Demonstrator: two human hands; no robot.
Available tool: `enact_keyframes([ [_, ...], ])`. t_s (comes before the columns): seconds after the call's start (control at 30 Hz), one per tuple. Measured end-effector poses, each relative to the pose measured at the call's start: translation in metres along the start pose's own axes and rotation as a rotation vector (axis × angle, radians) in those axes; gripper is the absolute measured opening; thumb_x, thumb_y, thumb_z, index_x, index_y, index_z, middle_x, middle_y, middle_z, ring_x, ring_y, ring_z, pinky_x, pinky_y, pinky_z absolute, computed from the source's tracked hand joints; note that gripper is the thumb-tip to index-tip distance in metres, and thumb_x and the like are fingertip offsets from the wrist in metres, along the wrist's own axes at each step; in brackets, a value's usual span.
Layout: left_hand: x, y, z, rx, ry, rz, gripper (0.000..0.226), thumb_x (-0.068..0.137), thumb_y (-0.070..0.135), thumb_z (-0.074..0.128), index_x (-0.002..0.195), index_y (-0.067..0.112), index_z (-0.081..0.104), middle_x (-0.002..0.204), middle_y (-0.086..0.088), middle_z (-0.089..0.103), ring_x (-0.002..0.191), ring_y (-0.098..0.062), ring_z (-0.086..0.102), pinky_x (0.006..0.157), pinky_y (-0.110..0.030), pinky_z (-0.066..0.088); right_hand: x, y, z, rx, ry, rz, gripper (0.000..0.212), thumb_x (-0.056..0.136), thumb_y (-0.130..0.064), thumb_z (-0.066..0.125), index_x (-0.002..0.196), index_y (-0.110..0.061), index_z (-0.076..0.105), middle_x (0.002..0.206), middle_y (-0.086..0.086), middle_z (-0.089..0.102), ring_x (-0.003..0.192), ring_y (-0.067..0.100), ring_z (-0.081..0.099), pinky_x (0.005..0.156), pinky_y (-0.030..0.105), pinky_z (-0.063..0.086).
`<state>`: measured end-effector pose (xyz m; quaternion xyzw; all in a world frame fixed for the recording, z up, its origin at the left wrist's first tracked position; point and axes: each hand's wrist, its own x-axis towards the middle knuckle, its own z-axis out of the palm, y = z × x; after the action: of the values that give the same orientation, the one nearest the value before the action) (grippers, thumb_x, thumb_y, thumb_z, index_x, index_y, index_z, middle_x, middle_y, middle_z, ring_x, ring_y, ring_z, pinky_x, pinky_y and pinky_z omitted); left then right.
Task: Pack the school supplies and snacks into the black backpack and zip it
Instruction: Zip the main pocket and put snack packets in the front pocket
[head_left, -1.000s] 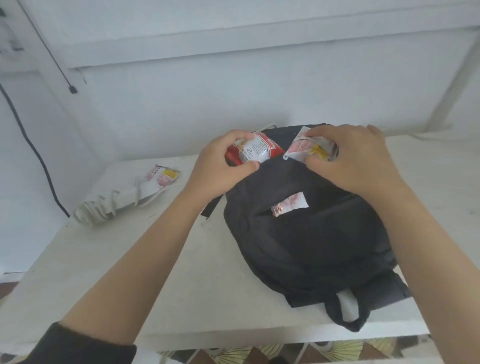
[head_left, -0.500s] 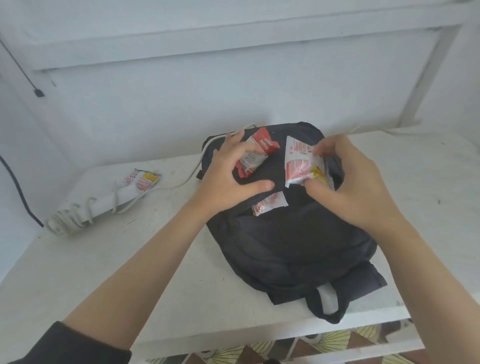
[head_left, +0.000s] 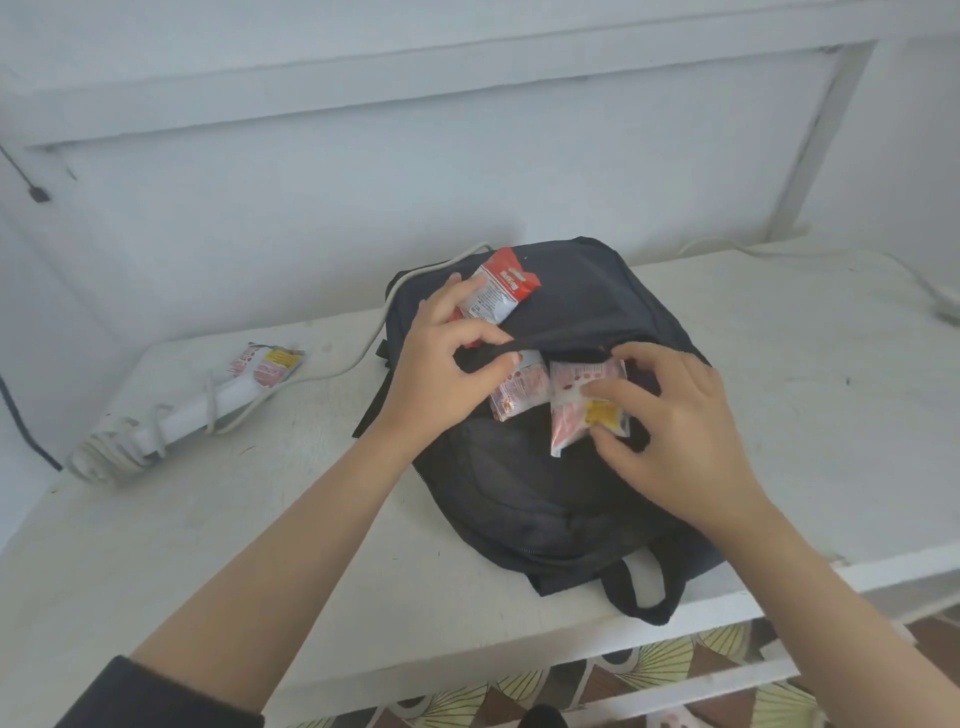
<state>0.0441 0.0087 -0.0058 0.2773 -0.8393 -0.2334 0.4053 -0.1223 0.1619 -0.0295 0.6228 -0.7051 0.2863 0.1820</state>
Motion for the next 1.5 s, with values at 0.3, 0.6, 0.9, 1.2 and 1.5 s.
enact_keyframes([
  [0.3, -0.002, -0.002, 0.003, -0.041, 0.064, 0.039, 0.017, 0.073, 0.030, 0.071, 0.086, 0.019, 0.073, 0.134, -0.001, 0.051, 0.131, -0.015, 0.037, 0.099, -0.047, 0.044, 0.007, -0.013, 0.020, -0.007, 0.159, 0.055, 0.030, 0.087, -0.018, 0.044, 0.078, -0.006, 0.070, 0.074, 0.006, 0.064, 0.058, 0.023, 0.057, 0.060, 0.015, 0.033],
  [0.6, -0.003, 0.000, 0.001, -0.021, 0.059, 0.053, 0.021, 0.074, 0.027, 0.074, 0.090, 0.015, 0.073, 0.133, -0.002, 0.052, 0.128, -0.017, 0.040, 0.096, -0.048, 0.046, -0.009, -0.035, 0.013, -0.299, -0.253, 0.176, 0.063, 0.093, -0.053, 0.021, 0.129, -0.016, 0.058, 0.129, 0.005, 0.060, 0.122, 0.031, 0.054, 0.105, 0.051, 0.034],
  [0.9, -0.003, 0.003, 0.000, -0.002, 0.087, 0.079, 0.013, 0.076, 0.018, 0.076, 0.088, 0.013, 0.074, 0.130, 0.006, 0.051, 0.124, -0.007, 0.039, 0.100, -0.038, 0.044, 0.003, -0.027, 0.026, -0.339, -0.423, 0.196, 0.089, 0.072, -0.061, -0.025, 0.151, -0.025, -0.005, 0.159, -0.004, 0.000, 0.146, 0.021, -0.006, 0.109, 0.040, -0.016],
  [1.2, -0.004, 0.005, 0.002, 0.004, 0.087, 0.056, 0.013, 0.076, 0.018, 0.076, 0.088, 0.012, 0.074, 0.130, 0.002, 0.053, 0.119, -0.003, 0.038, 0.097, -0.031, 0.044, 0.008, -0.024, 0.025, -0.342, -0.374, 0.200, 0.078, 0.087, -0.057, 0.000, 0.147, -0.018, 0.029, 0.154, 0.003, 0.028, 0.143, 0.025, 0.021, 0.115, 0.044, 0.003],
  [1.5, -0.012, -0.003, 0.007, 0.044, 0.071, 0.038, 0.020, 0.076, 0.023, 0.076, 0.094, 0.015, 0.073, 0.131, 0.003, 0.053, 0.118, 0.000, 0.038, 0.095, -0.015, 0.036, -0.014, -0.023, 0.017, -0.367, -0.302, 0.151, 0.065, 0.094, -0.050, 0.020, 0.130, -0.011, 0.056, 0.136, 0.007, 0.054, 0.132, 0.027, 0.043, 0.116, 0.049, 0.000],
])
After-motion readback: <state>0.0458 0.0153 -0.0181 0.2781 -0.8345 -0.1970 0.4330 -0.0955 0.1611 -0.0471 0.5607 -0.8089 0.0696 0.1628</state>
